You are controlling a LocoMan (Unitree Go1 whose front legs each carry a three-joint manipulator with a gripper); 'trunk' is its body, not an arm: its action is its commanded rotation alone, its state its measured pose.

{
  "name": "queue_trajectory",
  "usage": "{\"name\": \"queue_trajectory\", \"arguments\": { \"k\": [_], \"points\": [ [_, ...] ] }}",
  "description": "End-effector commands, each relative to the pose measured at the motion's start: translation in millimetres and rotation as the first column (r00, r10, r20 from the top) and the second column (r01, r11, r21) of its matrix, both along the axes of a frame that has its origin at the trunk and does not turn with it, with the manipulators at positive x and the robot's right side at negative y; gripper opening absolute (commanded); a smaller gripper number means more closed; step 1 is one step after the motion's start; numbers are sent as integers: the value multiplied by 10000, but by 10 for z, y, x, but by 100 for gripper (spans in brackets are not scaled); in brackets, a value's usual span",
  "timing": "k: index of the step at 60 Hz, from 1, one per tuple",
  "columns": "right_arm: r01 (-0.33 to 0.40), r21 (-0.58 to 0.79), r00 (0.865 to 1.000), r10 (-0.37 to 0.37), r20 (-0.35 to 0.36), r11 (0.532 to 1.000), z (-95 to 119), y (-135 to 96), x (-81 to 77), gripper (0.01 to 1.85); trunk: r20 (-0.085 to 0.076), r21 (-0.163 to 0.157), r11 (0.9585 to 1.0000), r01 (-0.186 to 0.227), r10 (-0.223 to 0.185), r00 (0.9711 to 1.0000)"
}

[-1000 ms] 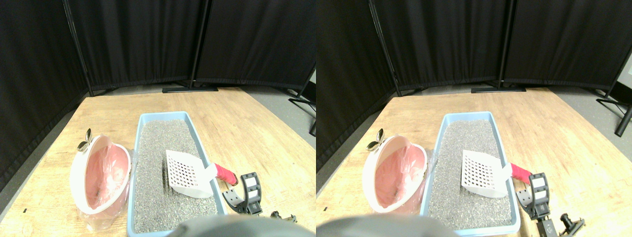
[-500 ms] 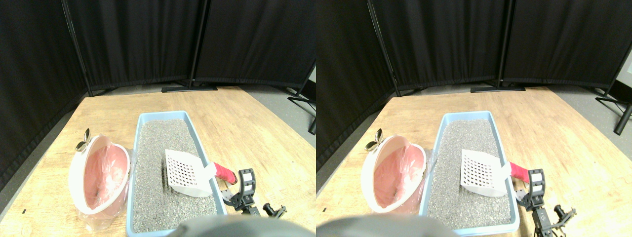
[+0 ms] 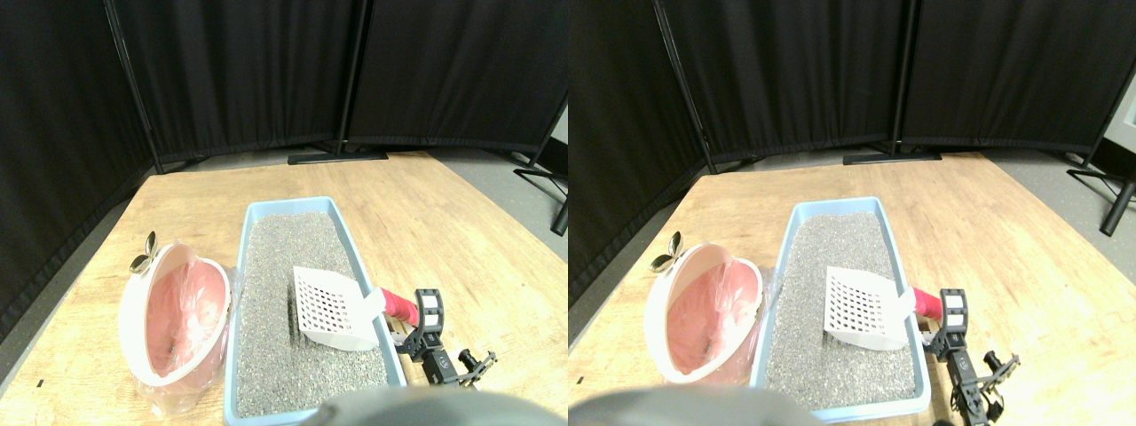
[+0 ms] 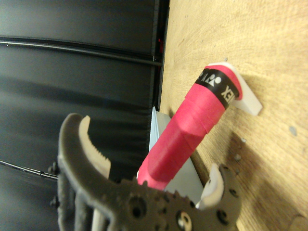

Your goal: Scoop (unimanual)

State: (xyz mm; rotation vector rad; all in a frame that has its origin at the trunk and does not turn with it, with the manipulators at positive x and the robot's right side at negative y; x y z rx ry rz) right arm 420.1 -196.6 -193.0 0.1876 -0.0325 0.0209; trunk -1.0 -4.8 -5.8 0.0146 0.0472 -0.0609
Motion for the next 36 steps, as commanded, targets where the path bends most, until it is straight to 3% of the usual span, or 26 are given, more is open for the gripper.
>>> {"name": "queue_trajectory", "arguments": {
  "k": [1,36],
  "points": [
    [78,192,10000,-79,40,9998,-12,-5,38,103,-49,-197,9998,4,-5,10000],
    [22,694,9997,-4,-257,9976,0,-28,319,102,8,-123,9999,51,-51,10000]
  ]
}}
